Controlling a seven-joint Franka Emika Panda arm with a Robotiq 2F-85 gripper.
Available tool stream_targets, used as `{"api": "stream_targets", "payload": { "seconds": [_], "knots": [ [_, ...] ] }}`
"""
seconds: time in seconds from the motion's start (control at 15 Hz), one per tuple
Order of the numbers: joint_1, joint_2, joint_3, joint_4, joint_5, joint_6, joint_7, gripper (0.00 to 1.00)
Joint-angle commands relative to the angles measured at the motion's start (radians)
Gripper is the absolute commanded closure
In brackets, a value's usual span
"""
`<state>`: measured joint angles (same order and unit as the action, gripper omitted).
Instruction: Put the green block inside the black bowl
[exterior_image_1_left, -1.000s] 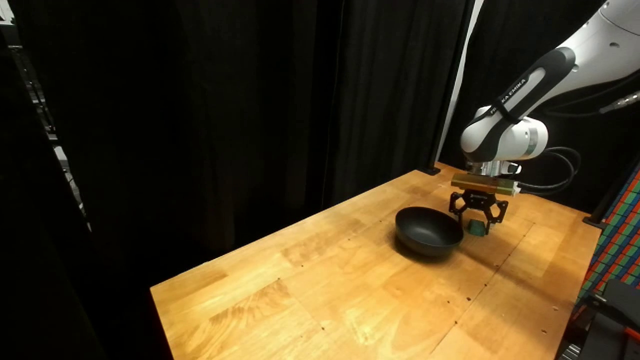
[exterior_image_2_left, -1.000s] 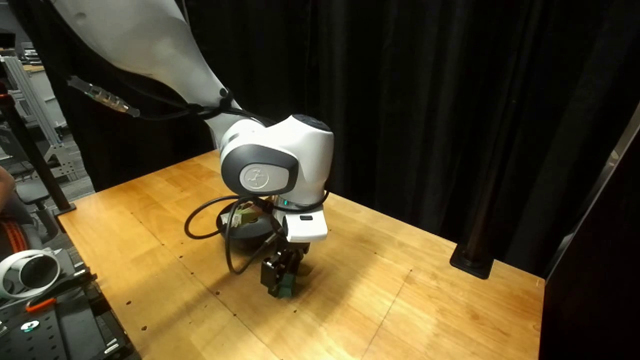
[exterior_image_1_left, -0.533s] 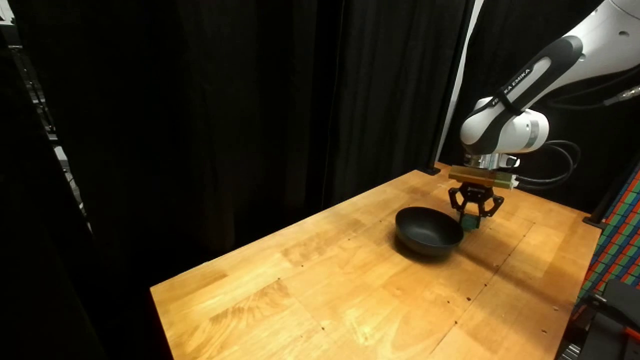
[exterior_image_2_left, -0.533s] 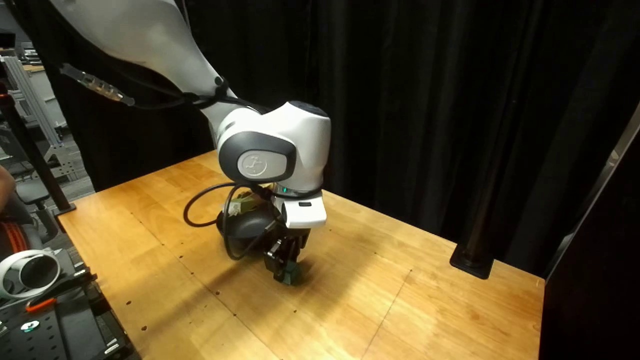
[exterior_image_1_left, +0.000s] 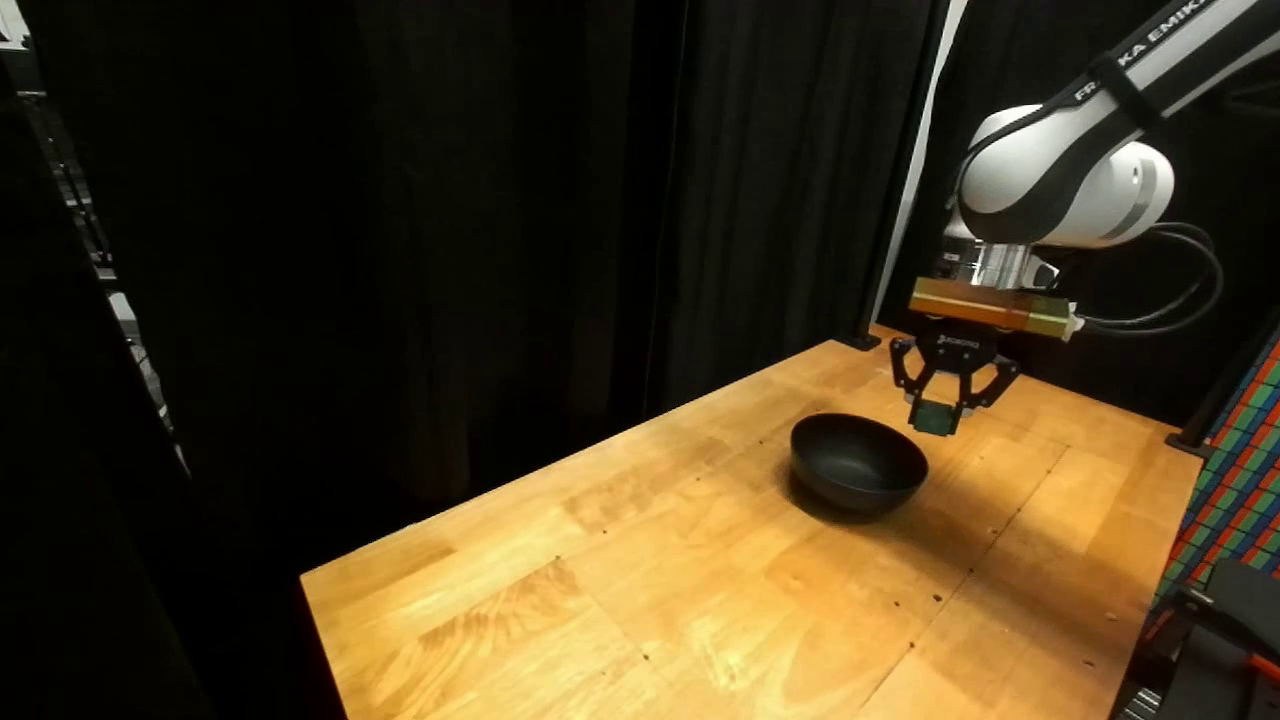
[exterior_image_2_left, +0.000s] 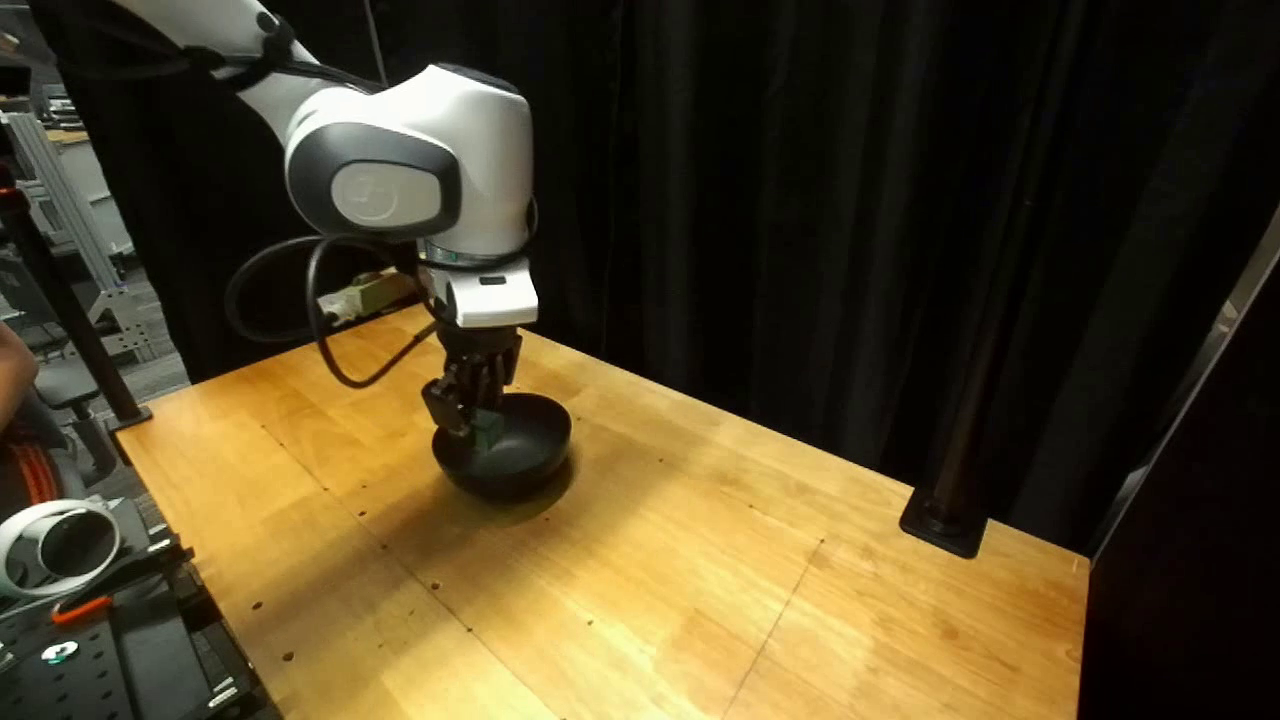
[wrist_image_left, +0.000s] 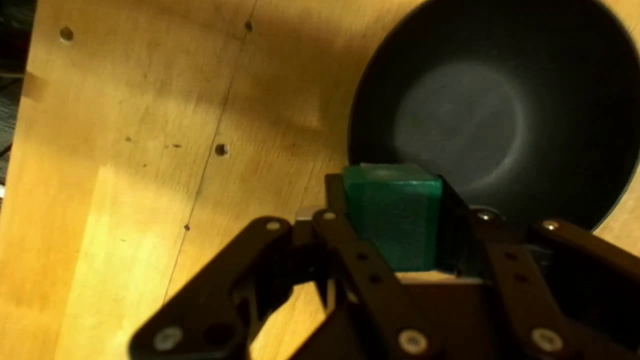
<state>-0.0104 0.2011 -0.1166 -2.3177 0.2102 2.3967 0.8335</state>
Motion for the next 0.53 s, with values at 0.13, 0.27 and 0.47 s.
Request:
{"api": "stream_targets", "payload": {
  "seconds": [0.13, 0.27, 0.47],
  "knots": [
    [0.031, -0.129, 0.089, -0.107, 0.093, 0.117, -0.036, 0.19],
    [0.029, -0.158, 0.101, -0.113, 0.116, 0.101, -0.035, 0.03],
    [0.020, -0.213, 0.107, -0.127, 0.165, 0.024, -0.066, 0.00]
  ]
}}
